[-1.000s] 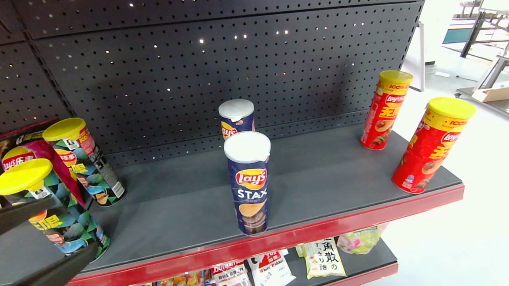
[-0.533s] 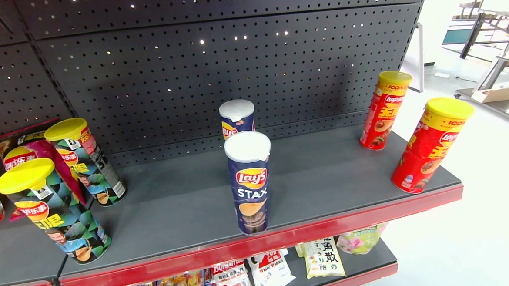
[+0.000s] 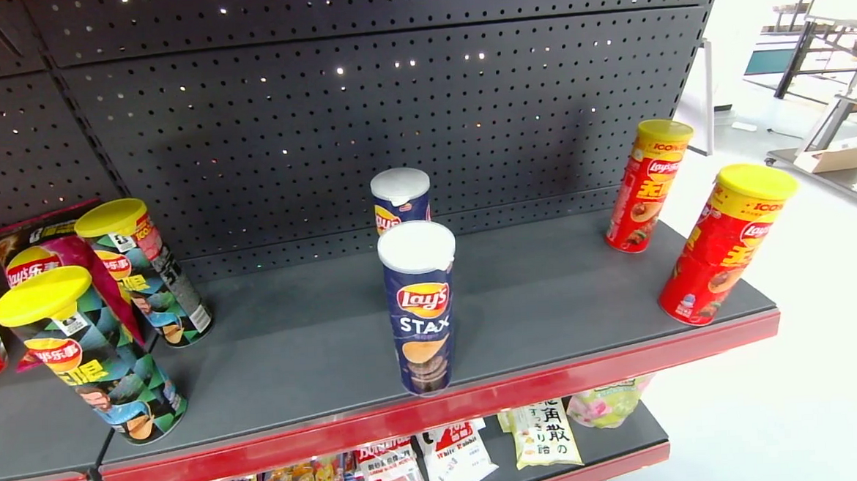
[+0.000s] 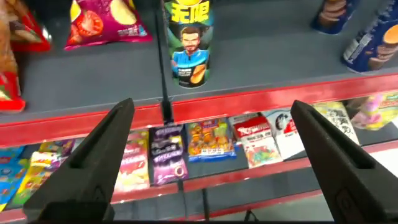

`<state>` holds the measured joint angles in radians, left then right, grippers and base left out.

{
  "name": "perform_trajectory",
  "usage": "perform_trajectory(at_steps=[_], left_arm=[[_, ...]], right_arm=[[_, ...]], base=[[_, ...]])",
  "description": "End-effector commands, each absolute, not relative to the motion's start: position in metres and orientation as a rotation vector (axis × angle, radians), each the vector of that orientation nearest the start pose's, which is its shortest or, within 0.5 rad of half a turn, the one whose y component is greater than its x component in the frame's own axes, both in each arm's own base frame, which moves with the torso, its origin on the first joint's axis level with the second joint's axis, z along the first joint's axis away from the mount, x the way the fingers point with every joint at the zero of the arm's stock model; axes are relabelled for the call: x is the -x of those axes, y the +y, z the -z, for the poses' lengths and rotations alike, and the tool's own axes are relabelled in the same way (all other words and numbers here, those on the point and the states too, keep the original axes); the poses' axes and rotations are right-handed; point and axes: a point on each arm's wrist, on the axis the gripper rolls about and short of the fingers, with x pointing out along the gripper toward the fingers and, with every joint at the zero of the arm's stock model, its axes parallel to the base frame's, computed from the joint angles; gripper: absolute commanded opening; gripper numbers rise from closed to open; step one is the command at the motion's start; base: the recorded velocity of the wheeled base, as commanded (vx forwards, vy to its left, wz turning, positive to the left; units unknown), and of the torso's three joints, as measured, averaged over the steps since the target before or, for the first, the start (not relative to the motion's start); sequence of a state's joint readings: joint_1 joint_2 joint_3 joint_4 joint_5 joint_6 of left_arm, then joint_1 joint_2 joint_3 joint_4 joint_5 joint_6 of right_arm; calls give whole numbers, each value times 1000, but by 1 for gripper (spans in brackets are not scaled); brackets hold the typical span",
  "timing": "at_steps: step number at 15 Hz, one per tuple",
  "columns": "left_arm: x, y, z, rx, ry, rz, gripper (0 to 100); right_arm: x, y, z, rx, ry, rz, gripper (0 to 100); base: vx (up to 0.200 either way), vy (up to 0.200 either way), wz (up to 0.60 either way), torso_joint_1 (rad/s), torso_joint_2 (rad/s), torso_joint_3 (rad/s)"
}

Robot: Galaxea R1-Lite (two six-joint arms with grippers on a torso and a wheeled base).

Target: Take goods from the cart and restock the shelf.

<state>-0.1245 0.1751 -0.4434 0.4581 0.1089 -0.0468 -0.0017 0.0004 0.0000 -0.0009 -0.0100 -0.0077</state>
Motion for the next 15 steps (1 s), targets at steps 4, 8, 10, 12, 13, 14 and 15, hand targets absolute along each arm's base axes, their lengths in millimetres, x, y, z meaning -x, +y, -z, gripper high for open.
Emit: perform_trajectory(at_steps=[4, 8, 10, 12, 13, 14, 15], left_arm=[[43, 6, -128, 30, 131, 62, 100], [35, 6, -116, 28, 137, 62, 100], [32, 5, -110, 26, 142, 62, 100], [29, 5, -102, 13, 148, 62, 100], [27, 4, -99, 10, 146, 63, 100], [26, 4, -97, 7, 143, 63, 100], [26, 4, -97, 7, 143, 63, 100]], right_arm=[[23, 0, -75, 8, 0, 9, 100], [23, 0, -75, 9, 0, 9, 100], [23, 0, -75, 9, 0, 9, 100], [23, 0, -76, 6, -2, 9, 100], [23, 0, -76, 3, -2, 9, 100], [23, 0, -76, 3, -2, 9, 100], [23, 0, -76, 3, -2, 9, 100]], base=[[0, 0, 0, 0, 0, 0], [0, 0, 600, 4, 2, 1], [0, 0, 600, 0, 2, 5], [0, 0, 300, 4, 6, 4], [0, 0, 0, 0, 0, 0], [0, 0, 0, 0, 0, 0], [0, 0, 0, 0, 0, 0]])
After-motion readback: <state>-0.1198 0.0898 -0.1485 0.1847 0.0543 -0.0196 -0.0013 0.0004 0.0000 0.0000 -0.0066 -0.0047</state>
